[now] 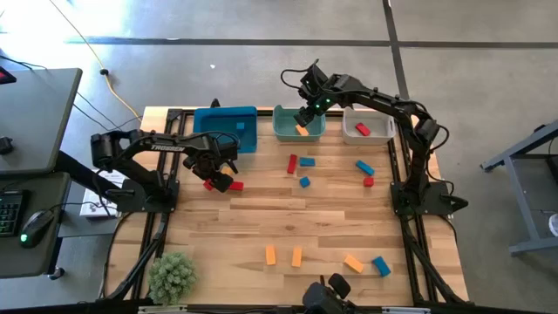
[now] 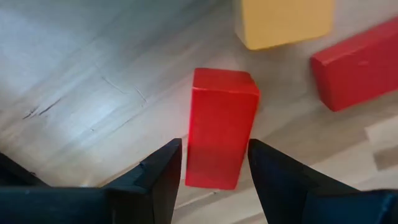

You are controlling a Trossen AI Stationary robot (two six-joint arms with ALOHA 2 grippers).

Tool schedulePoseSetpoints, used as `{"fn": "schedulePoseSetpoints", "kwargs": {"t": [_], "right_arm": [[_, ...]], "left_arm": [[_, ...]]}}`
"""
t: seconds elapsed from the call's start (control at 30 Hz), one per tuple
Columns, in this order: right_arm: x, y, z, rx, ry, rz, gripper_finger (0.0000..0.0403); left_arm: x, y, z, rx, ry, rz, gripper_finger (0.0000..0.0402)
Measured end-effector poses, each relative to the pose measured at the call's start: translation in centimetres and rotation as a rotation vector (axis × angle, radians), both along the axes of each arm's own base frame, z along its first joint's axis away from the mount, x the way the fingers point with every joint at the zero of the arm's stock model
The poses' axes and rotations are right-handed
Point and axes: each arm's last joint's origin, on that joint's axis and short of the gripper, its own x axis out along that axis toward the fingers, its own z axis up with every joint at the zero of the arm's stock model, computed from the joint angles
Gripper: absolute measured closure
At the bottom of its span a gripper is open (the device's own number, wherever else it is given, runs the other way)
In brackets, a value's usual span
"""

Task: Sort & place blocks by color
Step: Put the red block into the grey bin

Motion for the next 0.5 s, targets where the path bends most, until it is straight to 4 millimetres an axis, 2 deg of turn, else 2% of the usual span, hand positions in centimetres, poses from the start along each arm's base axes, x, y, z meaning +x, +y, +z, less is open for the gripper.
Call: {"fn": "schedulePoseSetpoints", "kwargs": {"t": [0.33,0.5], "right_arm": [[0.00,0.00,0.00,0.000,0.000,0.000,0.0210],[0.00,0.00,0.00,0.000,0.000,0.000,0.0210]], "left_arm": [[0.25,0.12,-0.83,-0.022,0.026,-0.006,0.0231],[0.26,0.13,-0.80,-0.022,0.023,-0.043,0.0272]]}}
